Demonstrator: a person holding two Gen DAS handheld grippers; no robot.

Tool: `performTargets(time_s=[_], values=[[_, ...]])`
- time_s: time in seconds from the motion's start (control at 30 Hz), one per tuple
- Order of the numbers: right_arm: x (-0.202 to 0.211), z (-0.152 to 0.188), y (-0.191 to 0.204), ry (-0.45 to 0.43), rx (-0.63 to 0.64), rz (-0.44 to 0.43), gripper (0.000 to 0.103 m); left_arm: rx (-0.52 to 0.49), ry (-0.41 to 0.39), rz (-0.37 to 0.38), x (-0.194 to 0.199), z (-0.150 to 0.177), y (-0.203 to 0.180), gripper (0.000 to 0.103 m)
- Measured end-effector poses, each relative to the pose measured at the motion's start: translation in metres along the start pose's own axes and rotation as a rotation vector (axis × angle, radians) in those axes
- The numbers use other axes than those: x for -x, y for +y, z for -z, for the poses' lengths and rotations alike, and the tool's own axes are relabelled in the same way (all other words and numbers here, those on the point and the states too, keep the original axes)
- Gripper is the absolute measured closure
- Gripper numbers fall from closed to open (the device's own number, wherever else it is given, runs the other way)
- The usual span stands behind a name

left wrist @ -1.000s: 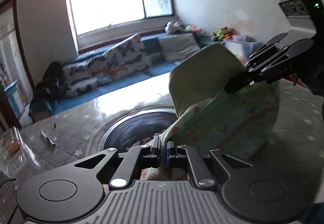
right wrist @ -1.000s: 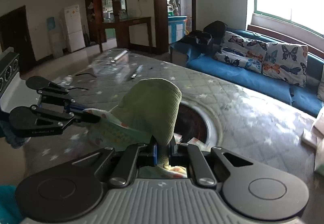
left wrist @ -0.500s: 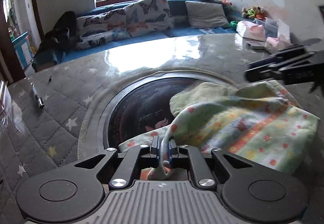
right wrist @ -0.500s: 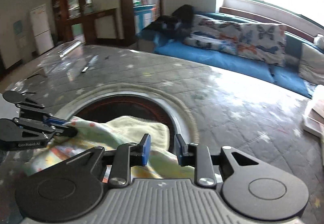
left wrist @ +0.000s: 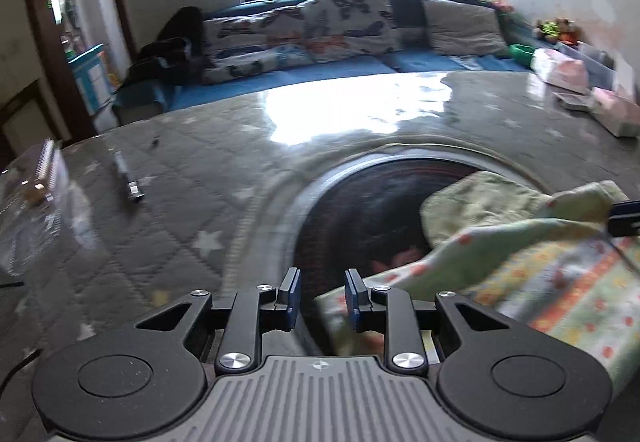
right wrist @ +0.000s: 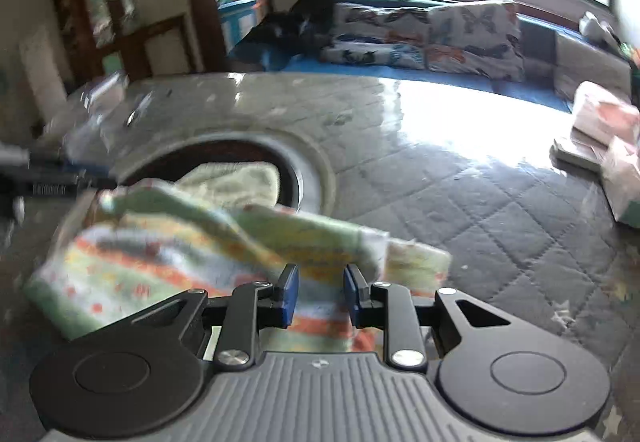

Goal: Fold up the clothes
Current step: 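Lay the folded hem onto the shirt and open both grippers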

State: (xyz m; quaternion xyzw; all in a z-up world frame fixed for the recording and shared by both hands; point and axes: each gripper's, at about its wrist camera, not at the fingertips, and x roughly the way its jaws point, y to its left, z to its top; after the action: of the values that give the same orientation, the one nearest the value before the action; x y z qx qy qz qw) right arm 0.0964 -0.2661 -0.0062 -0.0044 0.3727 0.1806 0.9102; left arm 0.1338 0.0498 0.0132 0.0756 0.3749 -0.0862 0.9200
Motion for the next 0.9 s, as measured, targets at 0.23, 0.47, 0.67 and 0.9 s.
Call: performTargets(time_s=[0.23,0.47,0.67,0.9], values=[[-0.008,-0.019,0.012,-0.018,0.006,-0.051,0.078,-0.004,-0.061,0.145,0.026,-0.006,-0.029,0.079],[-0.041,-0.027,0.021,0.025,0.001,-0.016,0.078,-0.037,-0.031,0.221,0.006,-0.009,-0.068,0.077],[-0.050,-0.030,0.015,0.028,-0.016,0.000,0.079,-0.017,-0.001,0.218,-0.012,-0.008,-0.069,0.078],[-0.032,-0.030,0.016,-0.014,-0.002,0.025,0.078,0.012,-0.022,0.209,0.002,-0.009,-0.060,0.078]])
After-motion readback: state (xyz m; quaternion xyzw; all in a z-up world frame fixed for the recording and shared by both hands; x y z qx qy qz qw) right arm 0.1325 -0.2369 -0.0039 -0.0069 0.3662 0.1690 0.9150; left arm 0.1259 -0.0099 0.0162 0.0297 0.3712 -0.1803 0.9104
